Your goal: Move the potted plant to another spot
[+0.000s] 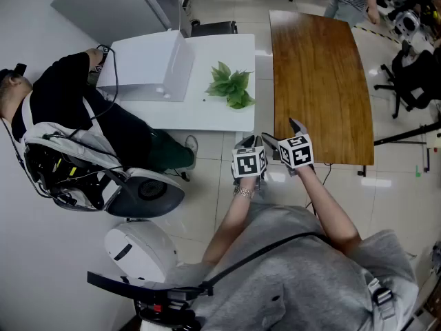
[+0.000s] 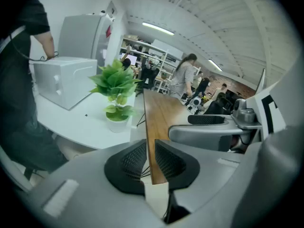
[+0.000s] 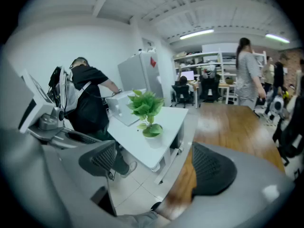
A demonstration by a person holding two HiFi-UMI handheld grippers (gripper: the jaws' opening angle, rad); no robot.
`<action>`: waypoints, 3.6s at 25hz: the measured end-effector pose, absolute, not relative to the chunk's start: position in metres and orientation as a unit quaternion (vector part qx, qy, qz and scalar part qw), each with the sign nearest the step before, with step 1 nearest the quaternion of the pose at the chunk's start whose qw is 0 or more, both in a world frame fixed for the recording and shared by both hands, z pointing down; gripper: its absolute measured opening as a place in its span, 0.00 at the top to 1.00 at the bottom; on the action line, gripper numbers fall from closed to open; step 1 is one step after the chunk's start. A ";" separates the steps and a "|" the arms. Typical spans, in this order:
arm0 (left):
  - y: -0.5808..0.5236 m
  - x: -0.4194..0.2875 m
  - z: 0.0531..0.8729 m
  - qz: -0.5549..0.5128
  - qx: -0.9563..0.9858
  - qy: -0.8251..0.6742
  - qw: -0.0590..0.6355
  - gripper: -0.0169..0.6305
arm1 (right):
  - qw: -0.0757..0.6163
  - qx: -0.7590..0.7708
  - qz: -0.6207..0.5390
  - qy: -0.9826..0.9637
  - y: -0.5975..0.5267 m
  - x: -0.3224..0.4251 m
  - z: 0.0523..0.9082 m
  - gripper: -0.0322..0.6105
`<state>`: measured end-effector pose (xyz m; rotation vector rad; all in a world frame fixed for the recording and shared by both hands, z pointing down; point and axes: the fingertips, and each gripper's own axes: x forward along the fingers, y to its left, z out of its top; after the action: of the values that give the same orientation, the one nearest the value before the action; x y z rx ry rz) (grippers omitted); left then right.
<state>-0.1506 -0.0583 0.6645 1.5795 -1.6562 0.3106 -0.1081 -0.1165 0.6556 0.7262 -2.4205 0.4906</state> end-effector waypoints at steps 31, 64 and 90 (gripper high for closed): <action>-0.115 -0.196 0.690 0.120 0.564 -0.671 0.466 0.84 | 0.413 0.304 0.138 -0.847 -0.304 -0.109 0.815 0.10; -0.222 -0.062 0.682 0.192 0.729 -0.502 0.423 0.86 | 0.334 0.505 0.214 -0.766 -0.295 0.106 0.784 0.19; -0.002 0.067 0.659 0.233 0.729 -0.547 0.339 0.95 | 0.262 0.410 0.313 -0.815 -0.043 0.101 0.662 0.92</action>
<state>0.0672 -0.0022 0.6590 1.8967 -1.4252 0.6069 0.1011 -0.0431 0.6615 1.1087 -2.2060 0.8477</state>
